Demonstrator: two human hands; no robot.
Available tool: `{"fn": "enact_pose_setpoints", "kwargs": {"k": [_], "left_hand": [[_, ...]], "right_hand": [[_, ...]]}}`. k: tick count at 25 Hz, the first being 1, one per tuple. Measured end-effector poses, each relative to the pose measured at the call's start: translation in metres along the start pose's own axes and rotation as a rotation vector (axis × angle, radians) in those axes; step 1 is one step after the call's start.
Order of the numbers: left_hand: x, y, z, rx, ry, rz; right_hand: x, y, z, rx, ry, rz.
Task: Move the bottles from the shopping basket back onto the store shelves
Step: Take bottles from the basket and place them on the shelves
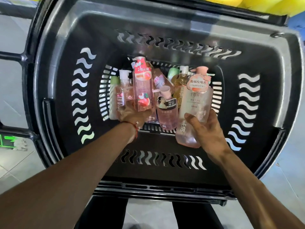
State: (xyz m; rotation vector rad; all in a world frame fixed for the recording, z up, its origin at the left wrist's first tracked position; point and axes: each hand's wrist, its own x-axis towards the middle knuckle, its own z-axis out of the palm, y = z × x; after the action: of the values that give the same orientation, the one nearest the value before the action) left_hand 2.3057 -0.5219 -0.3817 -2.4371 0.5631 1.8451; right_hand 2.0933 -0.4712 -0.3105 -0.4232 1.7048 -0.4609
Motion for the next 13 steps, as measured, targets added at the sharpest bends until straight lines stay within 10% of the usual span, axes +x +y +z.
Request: {"fn": "enact_pose_setpoints", "kwargs": {"k": [13], "left_hand": [[0.006,-0.003,0.010,-0.143,0.017,-0.019]], "right_hand": [[0.000,-0.010,0.000,0.036,0.058,0.054]]}}
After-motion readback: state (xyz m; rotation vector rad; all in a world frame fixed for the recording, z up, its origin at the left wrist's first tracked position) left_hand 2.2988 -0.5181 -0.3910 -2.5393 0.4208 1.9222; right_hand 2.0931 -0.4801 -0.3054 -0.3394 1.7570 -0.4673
